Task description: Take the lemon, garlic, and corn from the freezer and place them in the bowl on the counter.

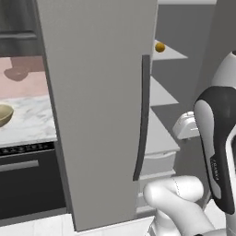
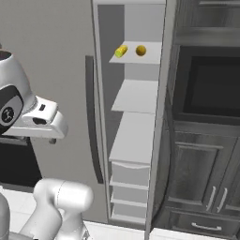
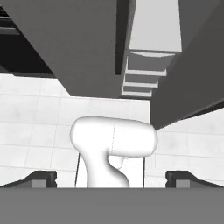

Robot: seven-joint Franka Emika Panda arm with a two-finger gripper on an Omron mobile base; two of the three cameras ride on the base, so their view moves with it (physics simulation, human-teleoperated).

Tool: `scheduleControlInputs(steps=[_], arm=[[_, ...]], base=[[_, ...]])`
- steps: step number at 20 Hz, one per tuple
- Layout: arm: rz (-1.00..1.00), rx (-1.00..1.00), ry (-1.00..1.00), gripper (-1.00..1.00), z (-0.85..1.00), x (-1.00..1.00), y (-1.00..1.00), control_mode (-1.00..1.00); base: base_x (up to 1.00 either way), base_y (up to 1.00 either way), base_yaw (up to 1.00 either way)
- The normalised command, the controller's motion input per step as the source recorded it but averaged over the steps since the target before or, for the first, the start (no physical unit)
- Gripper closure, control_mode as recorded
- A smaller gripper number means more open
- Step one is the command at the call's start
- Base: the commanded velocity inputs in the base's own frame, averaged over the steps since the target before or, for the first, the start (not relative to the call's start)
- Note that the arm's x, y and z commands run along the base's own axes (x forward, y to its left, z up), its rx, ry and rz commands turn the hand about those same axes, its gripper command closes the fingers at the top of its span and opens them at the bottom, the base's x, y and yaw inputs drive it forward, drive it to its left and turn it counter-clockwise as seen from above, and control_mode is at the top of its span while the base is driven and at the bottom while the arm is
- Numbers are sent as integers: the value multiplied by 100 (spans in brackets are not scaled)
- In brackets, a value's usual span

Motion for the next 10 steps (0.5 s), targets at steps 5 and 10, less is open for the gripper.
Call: scheduleControlInputs(steps=[5, 10], arm=[[0, 0, 0, -100, 0, 0, 0, 100], [0, 0, 0, -100, 0, 0, 0, 100]], base=[[20, -51, 0], [36, -27, 0]])
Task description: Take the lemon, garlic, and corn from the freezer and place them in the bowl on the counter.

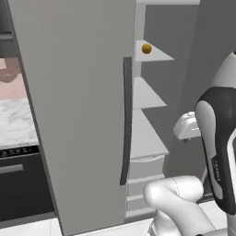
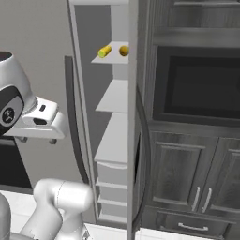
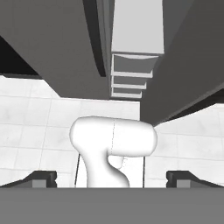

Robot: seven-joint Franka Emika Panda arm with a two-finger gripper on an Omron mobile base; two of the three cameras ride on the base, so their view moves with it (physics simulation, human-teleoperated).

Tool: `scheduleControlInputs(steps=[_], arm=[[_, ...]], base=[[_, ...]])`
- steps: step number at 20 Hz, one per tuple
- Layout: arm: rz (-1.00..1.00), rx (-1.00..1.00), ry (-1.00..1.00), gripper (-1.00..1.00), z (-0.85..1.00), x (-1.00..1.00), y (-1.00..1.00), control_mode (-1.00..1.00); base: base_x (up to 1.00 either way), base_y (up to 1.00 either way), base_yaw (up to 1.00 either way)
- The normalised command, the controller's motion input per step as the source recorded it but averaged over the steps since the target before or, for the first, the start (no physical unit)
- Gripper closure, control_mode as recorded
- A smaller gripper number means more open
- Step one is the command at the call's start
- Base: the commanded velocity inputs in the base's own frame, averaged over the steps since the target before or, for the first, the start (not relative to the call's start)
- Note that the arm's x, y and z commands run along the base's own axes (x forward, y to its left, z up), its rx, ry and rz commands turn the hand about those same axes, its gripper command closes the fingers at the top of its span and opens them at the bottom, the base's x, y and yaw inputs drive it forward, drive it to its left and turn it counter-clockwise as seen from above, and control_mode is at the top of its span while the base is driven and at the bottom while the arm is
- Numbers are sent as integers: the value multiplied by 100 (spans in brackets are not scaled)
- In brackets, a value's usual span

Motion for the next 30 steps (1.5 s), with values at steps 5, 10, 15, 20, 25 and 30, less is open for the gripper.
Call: scheduleControlInputs(steps=[5, 10, 15, 20, 25, 30], arm=[[0, 0, 0, -100, 0, 0, 0, 100], [0, 0, 0, -100, 0, 0, 0, 100], [0, 0, 0, -100, 0, 0, 0, 100], [0, 0, 0, -100, 0, 0, 0, 100], [0, 0, 0, -100, 0, 0, 0, 100], [0, 0, 0, -100, 0, 0, 0, 100]], base=[[50, -22, 3], [36, -37, 11], [33, -46, 13], [31, -42, 11], [20, -36, 0], [0, -23, -11]])
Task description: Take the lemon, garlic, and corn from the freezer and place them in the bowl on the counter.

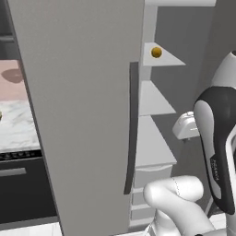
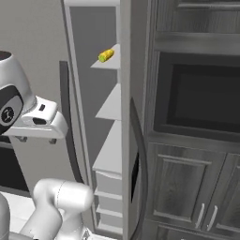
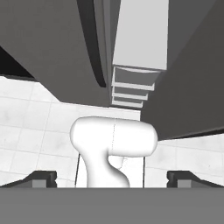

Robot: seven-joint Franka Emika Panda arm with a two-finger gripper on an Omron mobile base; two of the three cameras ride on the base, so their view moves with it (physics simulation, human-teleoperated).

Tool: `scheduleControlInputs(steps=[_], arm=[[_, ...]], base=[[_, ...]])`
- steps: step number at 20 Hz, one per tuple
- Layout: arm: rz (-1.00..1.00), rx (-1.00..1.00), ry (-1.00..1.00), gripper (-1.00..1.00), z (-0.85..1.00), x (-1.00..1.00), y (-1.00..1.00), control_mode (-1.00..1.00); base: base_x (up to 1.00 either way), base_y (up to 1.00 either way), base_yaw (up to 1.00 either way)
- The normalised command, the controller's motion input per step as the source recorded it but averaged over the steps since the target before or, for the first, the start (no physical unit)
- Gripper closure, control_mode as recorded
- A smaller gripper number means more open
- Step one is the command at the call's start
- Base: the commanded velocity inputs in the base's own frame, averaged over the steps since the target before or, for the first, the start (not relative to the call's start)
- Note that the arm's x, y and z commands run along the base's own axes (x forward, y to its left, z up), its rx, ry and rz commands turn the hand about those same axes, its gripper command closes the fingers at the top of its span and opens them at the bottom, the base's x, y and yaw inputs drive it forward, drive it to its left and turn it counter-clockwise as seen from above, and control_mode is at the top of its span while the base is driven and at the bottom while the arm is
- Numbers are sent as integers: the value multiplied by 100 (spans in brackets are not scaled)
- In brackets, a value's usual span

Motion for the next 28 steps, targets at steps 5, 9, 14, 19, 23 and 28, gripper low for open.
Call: scheduleControlInputs(steps=[5, 9, 14, 19, 23, 28], arm=[[0, 0, 0, -100, 0, 0, 0, 100], [0, 0, 0, -100, 0, 0, 0, 100], [0, 0, 0, -100, 0, 0, 0, 100], [0, 0, 0, -100, 0, 0, 0, 100], [0, 0, 0, -100, 0, 0, 0, 100], [0, 0, 0, -100, 0, 0, 0, 100]], base=[[0, -5, -28], [0, -19, -34], [7, -27, -30], [26, -46, 2], [54, -29, 4], [66, -9, 7]])
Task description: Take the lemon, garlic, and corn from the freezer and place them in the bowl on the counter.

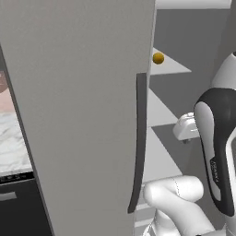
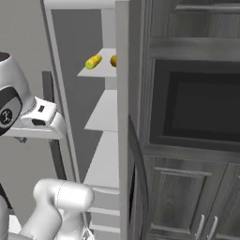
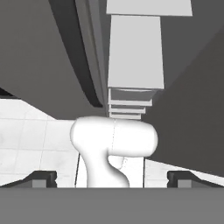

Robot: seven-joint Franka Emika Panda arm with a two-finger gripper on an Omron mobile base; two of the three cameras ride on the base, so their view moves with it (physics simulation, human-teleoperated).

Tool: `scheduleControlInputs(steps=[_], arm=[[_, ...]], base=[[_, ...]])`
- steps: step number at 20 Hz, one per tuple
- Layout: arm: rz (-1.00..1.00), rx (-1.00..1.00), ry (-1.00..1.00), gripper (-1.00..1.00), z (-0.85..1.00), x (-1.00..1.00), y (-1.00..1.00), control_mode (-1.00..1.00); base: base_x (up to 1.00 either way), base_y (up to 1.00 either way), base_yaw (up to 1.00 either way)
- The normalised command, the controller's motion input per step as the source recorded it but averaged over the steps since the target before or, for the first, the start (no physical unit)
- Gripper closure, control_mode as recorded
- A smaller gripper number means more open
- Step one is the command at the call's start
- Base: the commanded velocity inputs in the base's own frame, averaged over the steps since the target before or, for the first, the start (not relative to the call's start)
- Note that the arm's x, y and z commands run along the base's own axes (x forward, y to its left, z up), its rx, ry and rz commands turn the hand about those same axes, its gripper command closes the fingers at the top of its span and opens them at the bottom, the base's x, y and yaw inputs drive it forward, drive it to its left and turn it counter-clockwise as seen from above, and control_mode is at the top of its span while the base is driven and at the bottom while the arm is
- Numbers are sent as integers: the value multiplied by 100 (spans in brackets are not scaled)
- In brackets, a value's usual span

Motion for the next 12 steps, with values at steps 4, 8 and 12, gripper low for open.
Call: scheduleControlInputs(steps=[4, 8, 12], arm=[[0, 0, 0, -100, 0, 0, 0, 100], [0, 0, 0, -100, 0, 0, 0, 100], [0, 0, 0, -100, 0, 0, 0, 100]], base=[[44, -12, 5], [11, -32, 3], [15, -49, 1]])
